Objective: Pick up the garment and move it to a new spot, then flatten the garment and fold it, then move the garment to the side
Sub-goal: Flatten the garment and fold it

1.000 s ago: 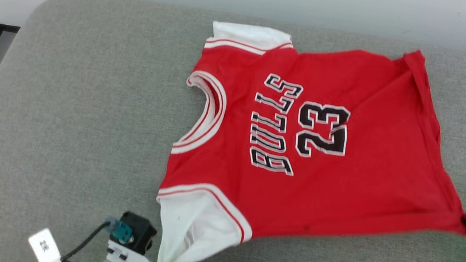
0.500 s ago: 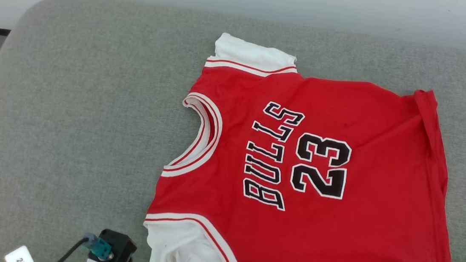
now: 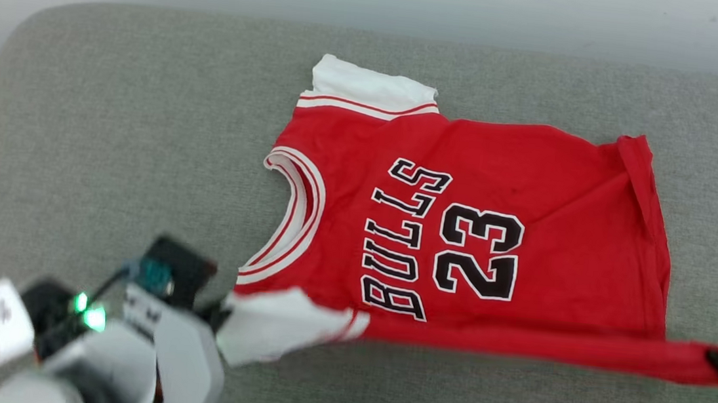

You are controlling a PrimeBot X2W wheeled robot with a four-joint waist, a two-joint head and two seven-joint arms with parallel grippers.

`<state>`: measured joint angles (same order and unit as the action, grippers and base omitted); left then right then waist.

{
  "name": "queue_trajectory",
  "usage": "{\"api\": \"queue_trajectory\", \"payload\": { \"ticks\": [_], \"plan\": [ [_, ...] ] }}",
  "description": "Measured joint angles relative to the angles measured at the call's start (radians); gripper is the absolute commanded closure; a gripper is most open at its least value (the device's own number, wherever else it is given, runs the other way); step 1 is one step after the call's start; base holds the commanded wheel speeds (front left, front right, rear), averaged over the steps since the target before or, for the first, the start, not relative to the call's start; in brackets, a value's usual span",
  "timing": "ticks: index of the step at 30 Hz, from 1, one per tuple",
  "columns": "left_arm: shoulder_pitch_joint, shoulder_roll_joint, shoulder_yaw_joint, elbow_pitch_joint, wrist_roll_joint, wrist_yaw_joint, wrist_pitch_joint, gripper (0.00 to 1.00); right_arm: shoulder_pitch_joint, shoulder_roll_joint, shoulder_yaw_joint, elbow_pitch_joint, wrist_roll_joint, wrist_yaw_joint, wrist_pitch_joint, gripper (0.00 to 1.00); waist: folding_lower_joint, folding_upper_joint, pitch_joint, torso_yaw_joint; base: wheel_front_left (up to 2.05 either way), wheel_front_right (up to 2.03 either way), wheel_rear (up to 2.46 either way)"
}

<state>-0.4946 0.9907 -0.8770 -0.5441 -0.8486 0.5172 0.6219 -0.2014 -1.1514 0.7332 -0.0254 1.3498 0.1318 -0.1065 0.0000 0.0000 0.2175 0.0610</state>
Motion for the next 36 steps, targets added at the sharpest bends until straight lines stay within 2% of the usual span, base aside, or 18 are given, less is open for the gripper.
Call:
{"api": "queue_trajectory", "payload": {
  "ticks": [3, 10, 17, 23, 29, 30, 31, 32, 33, 34, 35, 36],
  "plan": [
    [-0.109, -0.033, -0.001, 0.071, 0.040, -0.091, 0.012, 1.00, -0.051, 0.037, -0.027, 0.032, -0.026, 0.000, 0.039, 1.00, 0.0000, 0.0000, 0.006, -0.007, 0.00, 0.00, 0.00],
    [-0.314, -0.192, -0.027, 0.366, 0.061, -0.309, -0.012, 1.00, -0.195, 0.174, -0.055, 0.152, -0.120, 0.000, 0.146, 1.00, -0.0001, 0.0000, 0.033, -0.019, 0.00, 0.00, 0.00],
    [-0.428, -0.342, -0.074, 0.730, 0.054, -0.471, -0.037, 1.00, -0.337, 0.309, -0.023, 0.305, -0.189, 0.000, 0.231, 1.00, 0.0000, 0.0000, 0.069, -0.033, 0.00, 0.00, 0.00],
    [-0.475, -0.446, -0.097, 0.987, 0.030, -0.554, -0.040, 1.00, -0.421, 0.393, 0.036, 0.409, -0.206, 0.000, 0.280, 1.00, 0.0000, 0.0000, 0.092, -0.048, 0.00, 0.00, 0.00],
    [-0.498, -0.519, -0.089, 1.161, -0.030, -0.589, -0.019, 1.00, -0.477, 0.427, 0.090, 0.457, -0.198, 0.000, 0.305, 1.00, 0.0000, 0.0000, 0.093, -0.055, 0.00, 0.00, 0.00],
    [-0.504, -0.528, -0.086, 1.182, -0.038, -0.589, -0.015, 0.92, -0.485, 0.430, 0.098, 0.461, -0.197, 0.000, 0.309, 1.00, 0.0000, 0.0000, 0.092, -0.054, 0.00, 0.00, 0.00],
    [-0.509, -0.536, -0.084, 1.197, -0.042, -0.590, -0.014, 0.83, -0.493, 0.432, 0.105, 0.465, -0.196, 0.000, 0.310, 0.95, 0.0000, 0.0000, 0.090, -0.054, 0.00, 0.00, 0.00],
    [-0.510, -0.544, -0.078, 1.213, -0.050, -0.591, -0.014, 0.61, -0.500, 0.432, 0.111, 0.471, -0.194, 0.000, 0.310, 0.72, 0.0000, 0.0000, 0.087, -0.053, 0.00, 0.00, 0.00],
    [-0.511, -0.548, -0.075, 1.224, -0.056, -0.589, -0.013, 0.41, -0.504, 0.431, 0.116, 0.472, -0.190, 0.000, 0.310, 0.62, 0.0000, 0.0000, 0.083, -0.053, 0.00, 0.00, 0.00],
    [-0.514, -0.551, -0.074, 1.233, -0.059, -0.589, -0.009, 0.08, -0.507, 0.430, 0.119, 0.472, -0.188, 0.000, 0.310, 0.44, 0.0000, 0.0000, 0.079, -0.052, 0.00, 0.00, 0.00],
    [-0.518, -0.551, -0.072, 1.238, -0.060, -0.589, -0.009, 0.00, -0.507, 0.428, 0.122, 0.472, -0.183, 0.000, 0.309, 0.00, 0.0000, 0.0000, 0.074, -0.051, 0.00, 0.00, 0.00],
    [-0.522, -0.551, -0.071, 1.241, -0.062, -0.588, -0.006, 0.00, -0.507, 0.425, 0.126, 0.472, -0.179, 0.000, 0.308, 0.00, 0.0000, 0.0000, 0.069, -0.050, 0.00, 0.00, 0.00]
  ]
}}
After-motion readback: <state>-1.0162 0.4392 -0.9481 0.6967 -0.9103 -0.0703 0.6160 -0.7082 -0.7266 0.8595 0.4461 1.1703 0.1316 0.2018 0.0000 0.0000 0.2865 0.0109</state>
